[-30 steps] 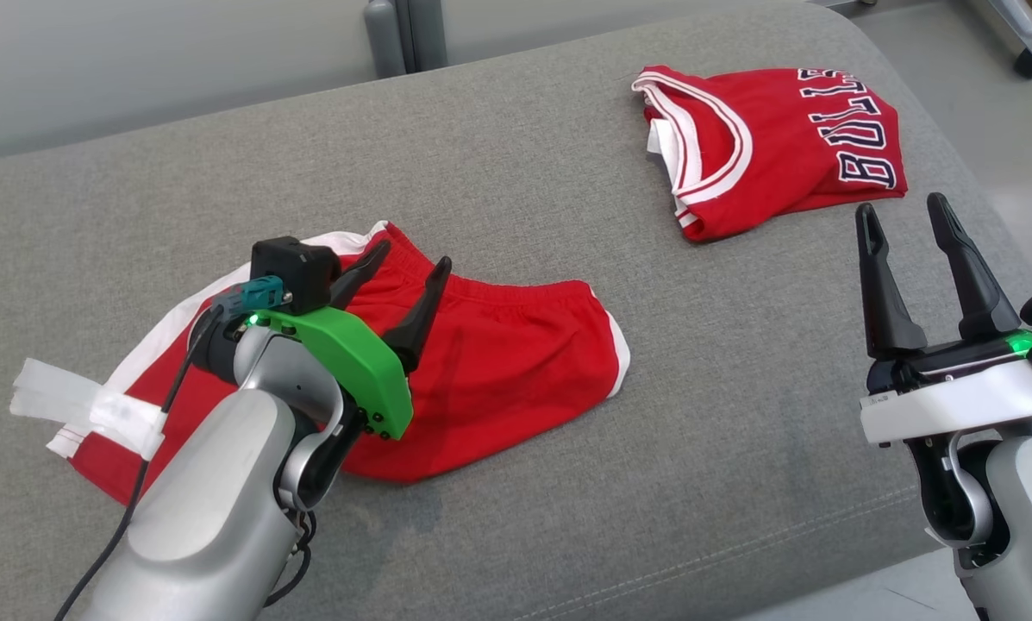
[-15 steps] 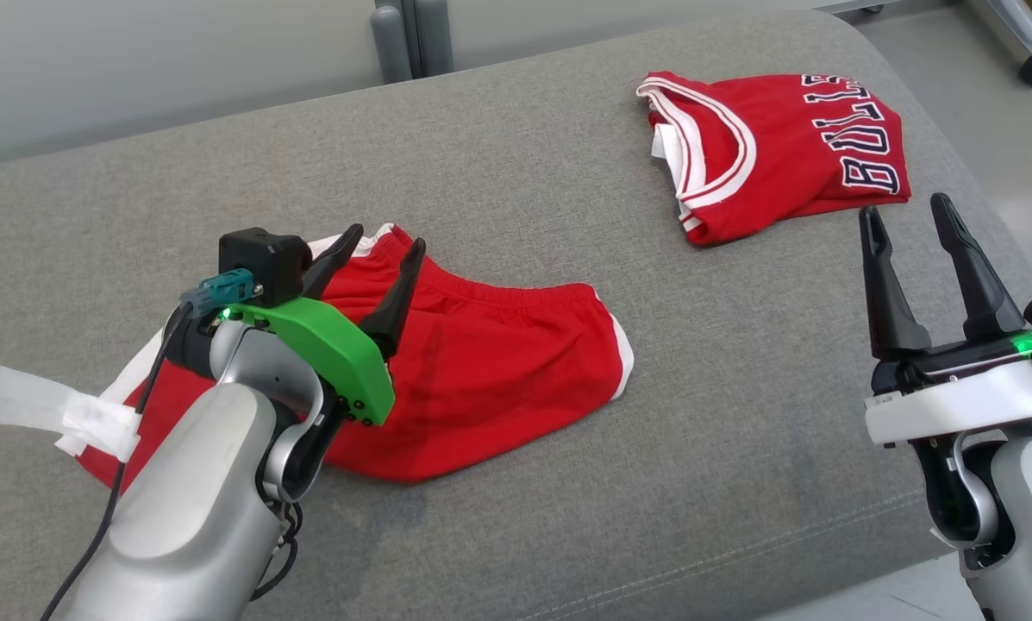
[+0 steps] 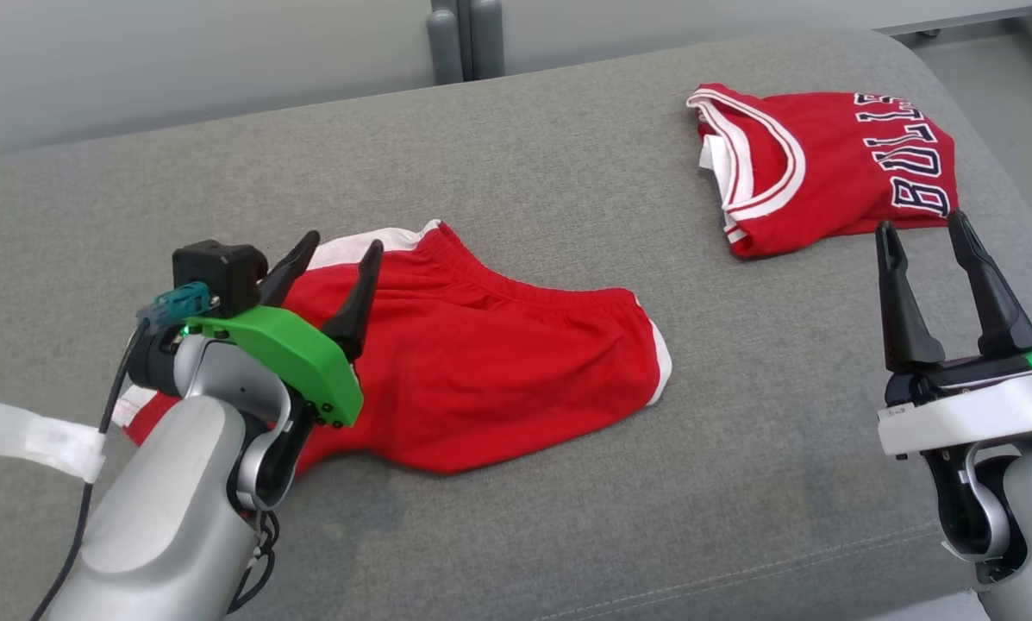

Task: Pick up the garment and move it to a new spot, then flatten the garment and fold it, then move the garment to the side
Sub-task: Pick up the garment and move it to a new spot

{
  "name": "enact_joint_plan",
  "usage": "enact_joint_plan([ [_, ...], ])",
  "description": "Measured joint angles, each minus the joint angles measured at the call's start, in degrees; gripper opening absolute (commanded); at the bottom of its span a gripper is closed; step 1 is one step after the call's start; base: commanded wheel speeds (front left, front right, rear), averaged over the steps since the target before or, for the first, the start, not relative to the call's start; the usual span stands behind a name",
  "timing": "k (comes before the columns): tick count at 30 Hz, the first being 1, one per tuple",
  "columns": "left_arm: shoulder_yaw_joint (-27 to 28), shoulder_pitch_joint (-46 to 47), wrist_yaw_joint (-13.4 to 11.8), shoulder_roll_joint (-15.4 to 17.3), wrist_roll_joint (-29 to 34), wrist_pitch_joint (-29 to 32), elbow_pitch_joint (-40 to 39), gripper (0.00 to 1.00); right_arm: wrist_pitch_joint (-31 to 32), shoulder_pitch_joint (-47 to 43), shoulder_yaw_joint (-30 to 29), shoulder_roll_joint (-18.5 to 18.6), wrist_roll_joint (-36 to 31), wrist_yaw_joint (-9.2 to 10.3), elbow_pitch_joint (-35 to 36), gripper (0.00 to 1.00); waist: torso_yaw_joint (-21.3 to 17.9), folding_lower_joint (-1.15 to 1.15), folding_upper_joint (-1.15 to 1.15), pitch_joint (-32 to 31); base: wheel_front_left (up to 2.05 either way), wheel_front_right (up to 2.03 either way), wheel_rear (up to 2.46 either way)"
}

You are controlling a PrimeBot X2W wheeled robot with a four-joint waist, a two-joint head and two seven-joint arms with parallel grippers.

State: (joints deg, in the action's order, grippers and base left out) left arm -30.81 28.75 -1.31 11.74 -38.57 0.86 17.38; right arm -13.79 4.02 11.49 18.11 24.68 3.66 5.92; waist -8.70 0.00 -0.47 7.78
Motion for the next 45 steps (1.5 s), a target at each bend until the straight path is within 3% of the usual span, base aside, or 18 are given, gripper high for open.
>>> enact_joint_plan([
  [28,8.5,-10.9,-3.8,3.6,-1.1,-8.3,-4.2,1.0,0.0,-2.5,-1.0,-0.3,0.6,0.47,0.0,1.0,10.4,0.0,0.0,-2.8,0.0,0.0,0.0],
  [45,12.5,-19.1,-4.8,3.7,-3.0,-12.1,-7.5,1.0,0.0,-3.5,-0.6,-0.6,0.7,0.47,-0.3,1.0,11.6,0.0,0.0,-4.1,0.0,0.0,0.0],
])
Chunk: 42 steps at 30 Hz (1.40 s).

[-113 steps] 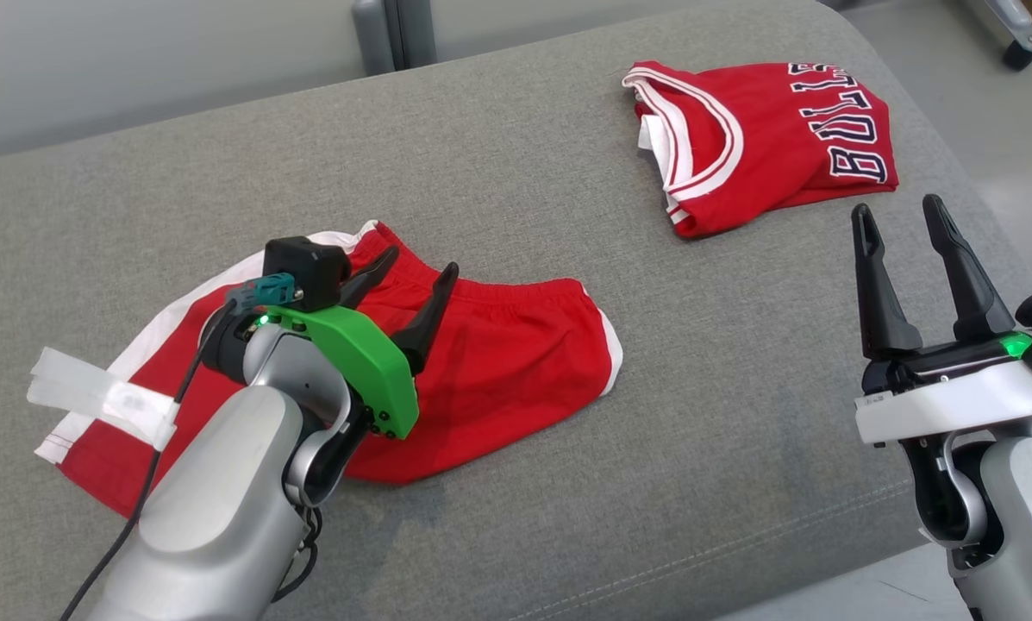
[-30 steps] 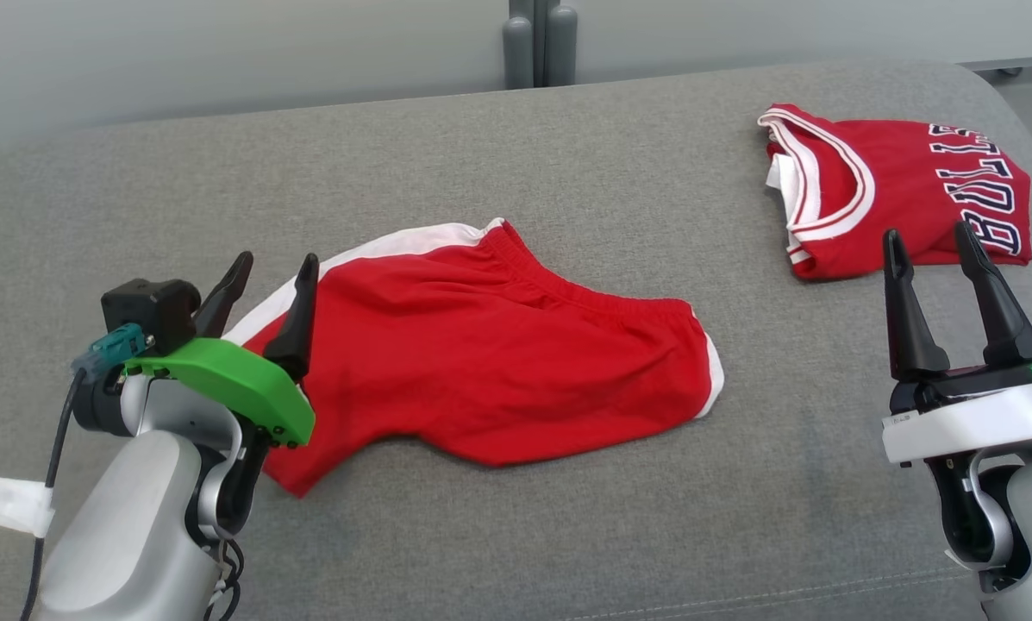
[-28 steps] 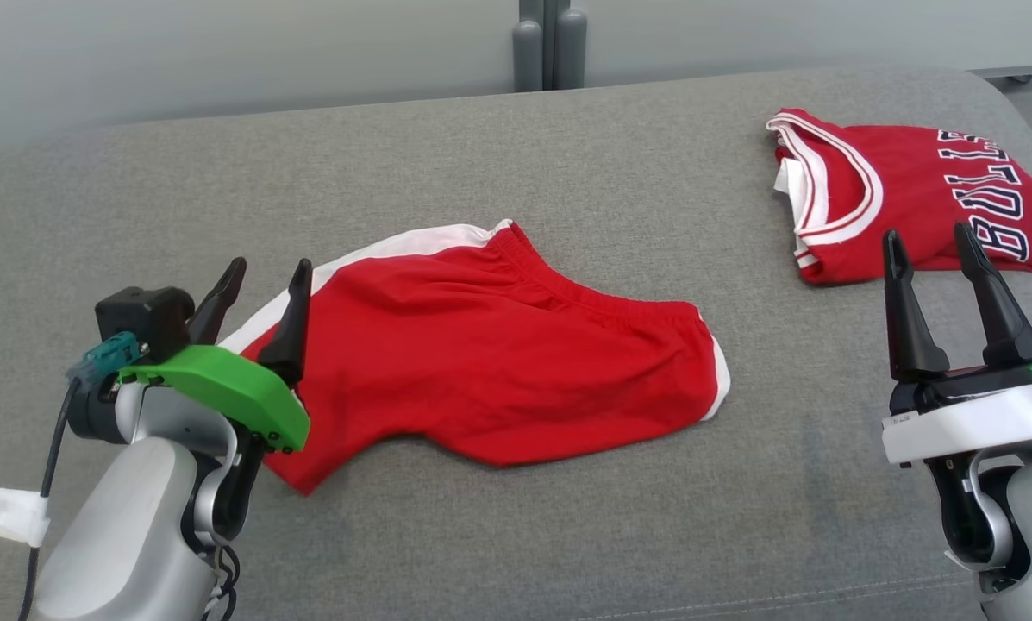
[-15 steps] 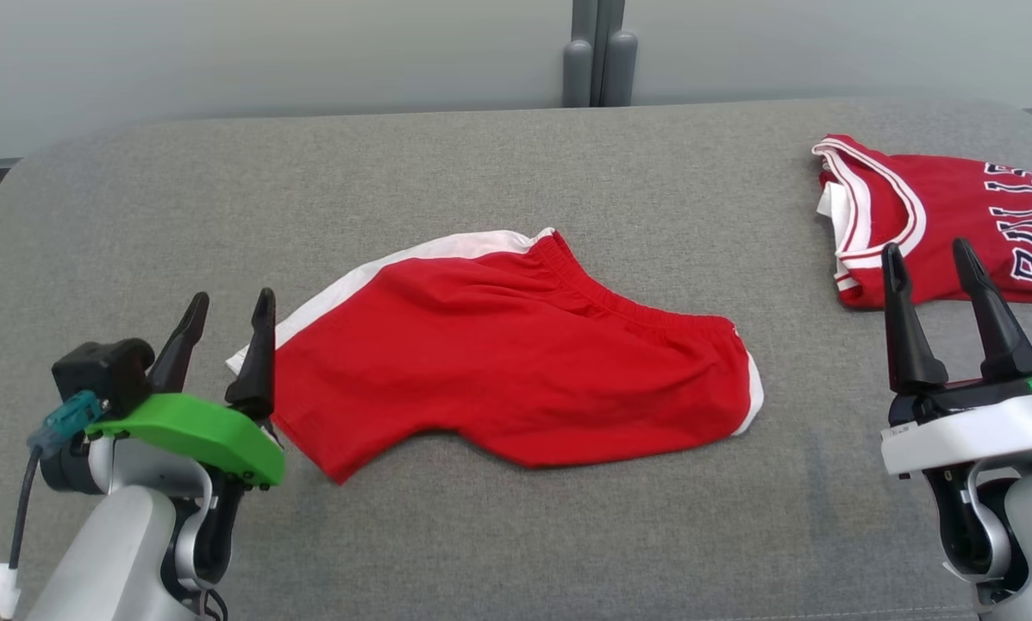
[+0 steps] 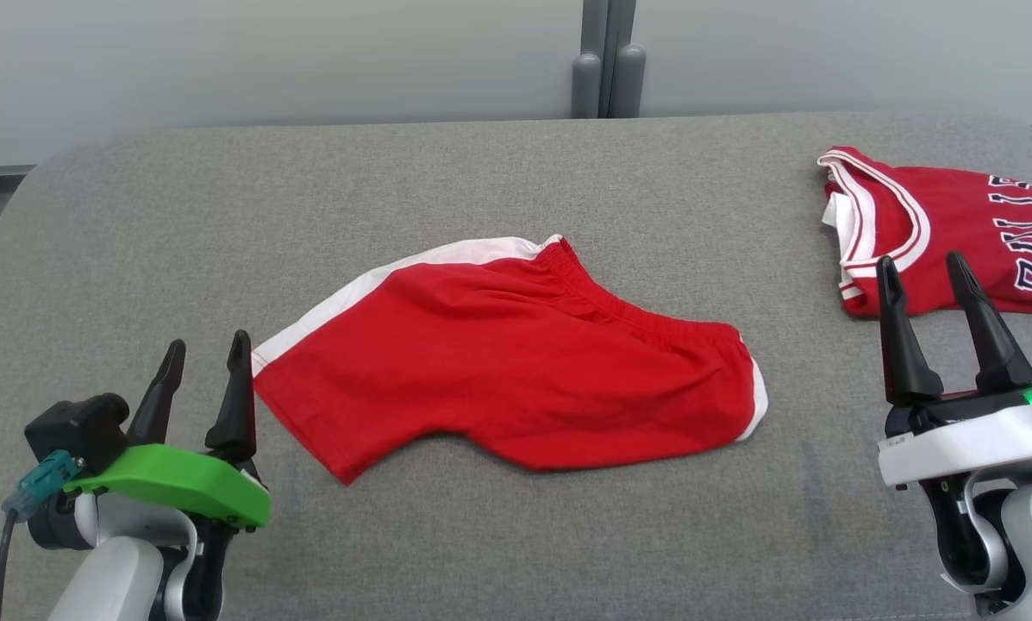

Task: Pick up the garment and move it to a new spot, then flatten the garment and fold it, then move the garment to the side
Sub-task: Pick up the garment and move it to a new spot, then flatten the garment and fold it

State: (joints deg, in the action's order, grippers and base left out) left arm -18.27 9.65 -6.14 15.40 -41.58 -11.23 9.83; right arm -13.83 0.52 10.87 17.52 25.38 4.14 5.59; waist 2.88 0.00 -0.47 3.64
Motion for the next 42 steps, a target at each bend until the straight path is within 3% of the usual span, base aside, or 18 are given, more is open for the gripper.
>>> enact_joint_plan([
  [26,0.9,-3.5,-0.5,0.0,0.4,0.2,-3.2,1.0,0.1,-0.8,0.6,0.0,0.4,-0.09,-0.5,1.0,-0.6,0.0,0.0,0.3,0.0,0.0,0.0],
  [42,1.9,-3.9,-0.5,-0.3,-0.2,1.1,-5.0,1.0,2.8,2.9,2.9,0.5,0.5,-2.12,-1.5,1.0,-0.5,0.0,0.0,2.2,0.0,0.0,0.0],
])
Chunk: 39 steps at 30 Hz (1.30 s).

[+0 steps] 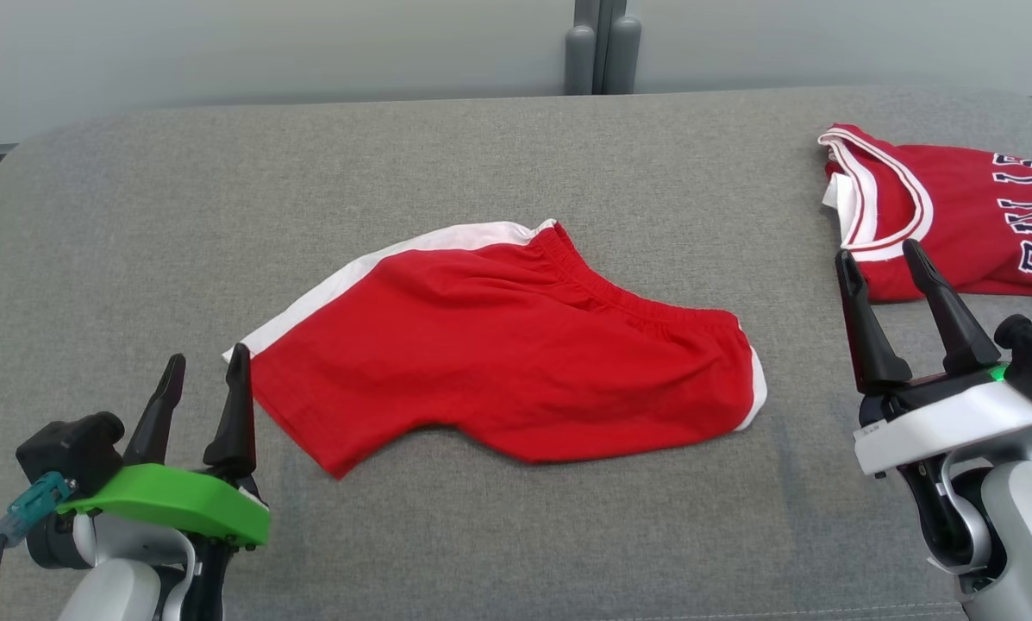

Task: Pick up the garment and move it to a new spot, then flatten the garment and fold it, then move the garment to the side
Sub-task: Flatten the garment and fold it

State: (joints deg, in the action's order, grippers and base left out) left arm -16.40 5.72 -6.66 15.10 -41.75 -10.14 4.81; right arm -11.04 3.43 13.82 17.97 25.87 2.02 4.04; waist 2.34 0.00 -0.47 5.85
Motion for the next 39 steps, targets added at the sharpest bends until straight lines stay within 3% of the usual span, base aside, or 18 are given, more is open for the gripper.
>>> enact_joint_plan([
  [15,-1.4,2.5,-0.2,0.0,0.2,3.4,-1.8,1.0,4.2,9.0,2.0,0.3,0.0,-2.29,-2.6,1.0,1.4,0.0,0.0,3.5,0.0,0.0,0.0],
  [28,-3.6,10.4,-0.2,-2.2,-0.5,8.1,0.5,1.0,13.7,19.3,7.8,-1.3,1.0,-5.6,-11.7,1.0,5.7,0.0,0.0,9.0,0.0,0.0,0.0],
  [39,-4.4,15.7,0.3,-5.4,-2.6,10.6,5.2,1.0,20.7,27.1,10.3,-1.6,1.1,-6.83,-20.1,1.0,9.9,0.0,0.0,13.0,0.0,0.0,0.0],
])
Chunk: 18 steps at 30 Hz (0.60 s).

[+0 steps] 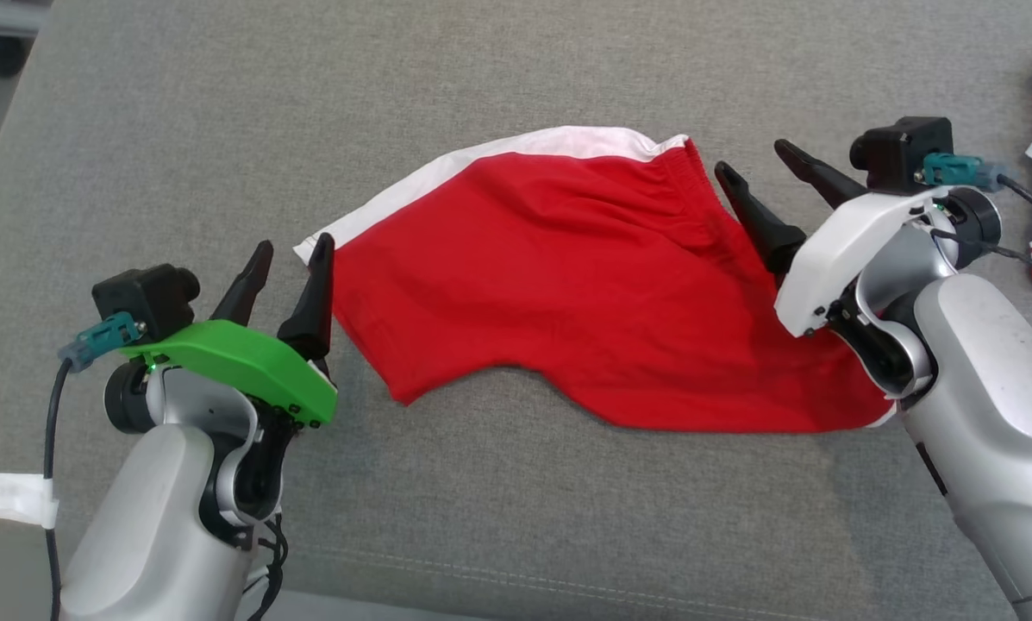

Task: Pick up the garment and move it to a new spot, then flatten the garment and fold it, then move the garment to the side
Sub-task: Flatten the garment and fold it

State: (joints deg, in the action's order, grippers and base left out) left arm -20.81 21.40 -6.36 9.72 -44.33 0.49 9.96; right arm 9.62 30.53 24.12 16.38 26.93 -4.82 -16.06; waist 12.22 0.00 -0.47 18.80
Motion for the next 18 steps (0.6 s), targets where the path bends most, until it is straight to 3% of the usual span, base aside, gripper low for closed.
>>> enact_joint_plan([
  [18,-0.3,5.8,2.0,-2.3,-2.5,2.6,8.7,1.0,5.6,8.1,2.5,-2.1,0.7,-1.15,-9.9,1.0,4.4,0.0,0.0,4.1,0.0,0.0,0.0],
])
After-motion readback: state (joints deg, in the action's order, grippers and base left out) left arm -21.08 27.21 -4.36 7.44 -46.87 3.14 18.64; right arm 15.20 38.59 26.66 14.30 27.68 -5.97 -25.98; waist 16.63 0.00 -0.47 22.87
